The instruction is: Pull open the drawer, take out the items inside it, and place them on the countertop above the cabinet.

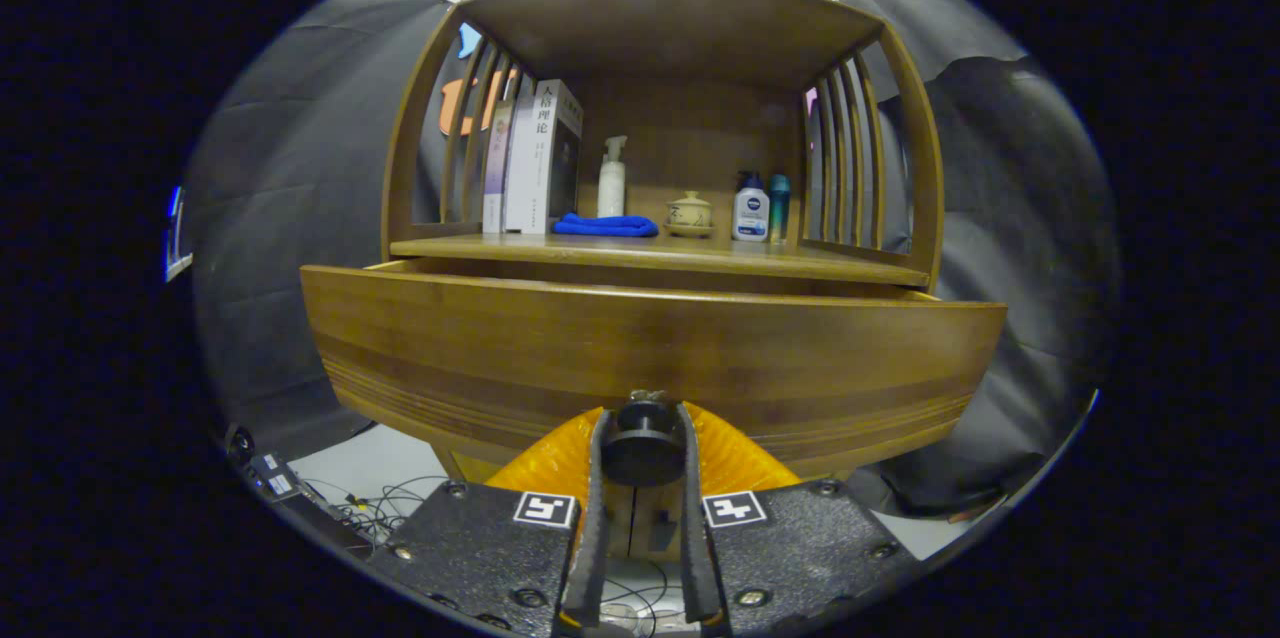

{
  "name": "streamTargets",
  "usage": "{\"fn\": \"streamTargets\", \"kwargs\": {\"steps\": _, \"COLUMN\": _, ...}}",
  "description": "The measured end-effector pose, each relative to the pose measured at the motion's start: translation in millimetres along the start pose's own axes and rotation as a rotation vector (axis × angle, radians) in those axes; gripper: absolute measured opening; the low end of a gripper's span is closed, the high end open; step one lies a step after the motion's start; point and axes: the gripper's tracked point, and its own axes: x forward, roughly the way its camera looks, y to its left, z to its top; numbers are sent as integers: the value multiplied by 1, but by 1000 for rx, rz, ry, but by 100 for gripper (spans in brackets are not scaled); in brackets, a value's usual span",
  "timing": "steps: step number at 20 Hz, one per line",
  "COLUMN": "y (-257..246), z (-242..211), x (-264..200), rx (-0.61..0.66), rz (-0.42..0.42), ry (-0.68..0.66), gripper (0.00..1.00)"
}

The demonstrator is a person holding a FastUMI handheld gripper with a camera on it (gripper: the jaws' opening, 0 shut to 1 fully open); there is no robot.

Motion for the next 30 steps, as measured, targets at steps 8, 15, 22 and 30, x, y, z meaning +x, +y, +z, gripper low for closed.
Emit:
{"fn": "streamTargets", "kwargs": {"steps": 8, "y": 8, "z": -19, "x": -49, "rx": 27, "rz": 40, "ry": -11, "gripper": 33}}
{"fn": "streamTargets", "kwargs": {"steps": 15, "y": 9, "z": -24, "x": -62, "rx": 28, "rz": 41, "ry": -24, "gripper": 33}}
{"fn": "streamTargets", "kwargs": {"steps": 22, "y": 8, "z": -16, "x": -67, "rx": 8, "rz": 60, "ry": -63, "gripper": 40}}
{"fn": "streamTargets", "kwargs": {"steps": 30, "y": -9, "z": 135, "x": -67, "rx": -45, "rz": 36, "ry": -238, "gripper": 81}}
